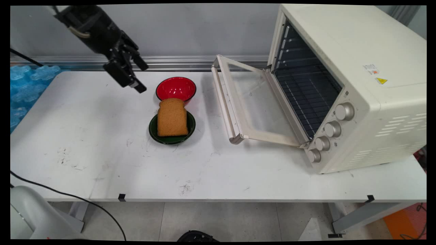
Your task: Close the oven
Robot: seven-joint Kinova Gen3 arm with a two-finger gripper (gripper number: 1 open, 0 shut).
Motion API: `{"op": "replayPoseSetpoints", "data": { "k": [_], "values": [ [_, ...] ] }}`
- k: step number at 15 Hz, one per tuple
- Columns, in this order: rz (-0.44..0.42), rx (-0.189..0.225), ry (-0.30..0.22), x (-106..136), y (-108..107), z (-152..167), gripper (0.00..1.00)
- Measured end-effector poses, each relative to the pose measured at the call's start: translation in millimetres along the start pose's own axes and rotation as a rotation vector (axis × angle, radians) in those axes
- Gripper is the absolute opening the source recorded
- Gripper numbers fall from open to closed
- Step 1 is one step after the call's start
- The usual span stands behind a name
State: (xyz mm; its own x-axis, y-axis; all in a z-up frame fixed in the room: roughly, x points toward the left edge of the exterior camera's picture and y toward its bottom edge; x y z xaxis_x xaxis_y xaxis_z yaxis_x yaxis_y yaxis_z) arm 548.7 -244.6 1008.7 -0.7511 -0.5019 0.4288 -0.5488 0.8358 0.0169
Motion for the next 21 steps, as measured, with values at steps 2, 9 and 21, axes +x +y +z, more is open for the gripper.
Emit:
{"op": "replayPoseSetpoints", "data": {
  "k": [2, 9, 21],
  "values": [
    [-0.005, 0.006, 0.015, 5, -6, 11, 1.0],
    [-0.001, 0.019, 0.058, 19, -21, 58, 1.0],
    [0.018, 0.034, 0.093, 30, -41, 156, 1.0]
  ]
}}
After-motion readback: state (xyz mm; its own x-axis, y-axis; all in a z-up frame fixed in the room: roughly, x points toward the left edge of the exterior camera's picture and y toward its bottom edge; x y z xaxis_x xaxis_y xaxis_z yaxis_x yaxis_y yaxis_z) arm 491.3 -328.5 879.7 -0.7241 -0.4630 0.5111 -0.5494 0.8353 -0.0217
